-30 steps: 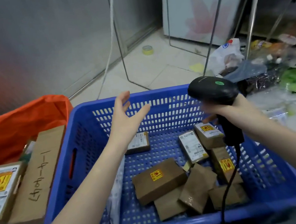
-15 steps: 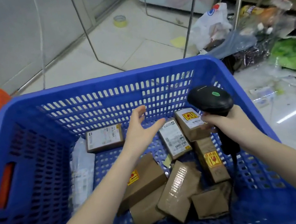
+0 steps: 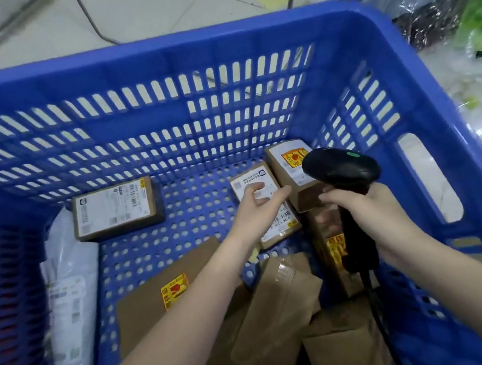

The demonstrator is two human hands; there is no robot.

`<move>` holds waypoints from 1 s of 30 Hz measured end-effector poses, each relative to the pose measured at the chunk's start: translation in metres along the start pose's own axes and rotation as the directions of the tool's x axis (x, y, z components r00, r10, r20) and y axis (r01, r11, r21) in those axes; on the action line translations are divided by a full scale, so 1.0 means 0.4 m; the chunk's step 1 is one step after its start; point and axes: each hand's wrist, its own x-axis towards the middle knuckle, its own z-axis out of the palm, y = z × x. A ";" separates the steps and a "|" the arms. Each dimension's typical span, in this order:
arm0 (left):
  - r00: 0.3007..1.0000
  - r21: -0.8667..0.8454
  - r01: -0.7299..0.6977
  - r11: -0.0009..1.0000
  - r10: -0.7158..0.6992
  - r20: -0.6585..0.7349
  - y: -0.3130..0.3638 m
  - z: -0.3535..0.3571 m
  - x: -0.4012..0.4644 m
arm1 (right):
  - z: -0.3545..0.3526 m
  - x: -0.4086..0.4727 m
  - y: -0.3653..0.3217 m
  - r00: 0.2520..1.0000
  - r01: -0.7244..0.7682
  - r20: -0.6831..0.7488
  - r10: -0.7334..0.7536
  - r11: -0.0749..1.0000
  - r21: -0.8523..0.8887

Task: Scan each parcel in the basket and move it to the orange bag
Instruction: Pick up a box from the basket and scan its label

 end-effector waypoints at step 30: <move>0.983 -0.092 -0.182 0.979 0.183 -0.002 0.240 -0.204 -0.355 | -0.002 -0.264 -0.297 0.917 0.393 0.058 -0.394 0.919 0.024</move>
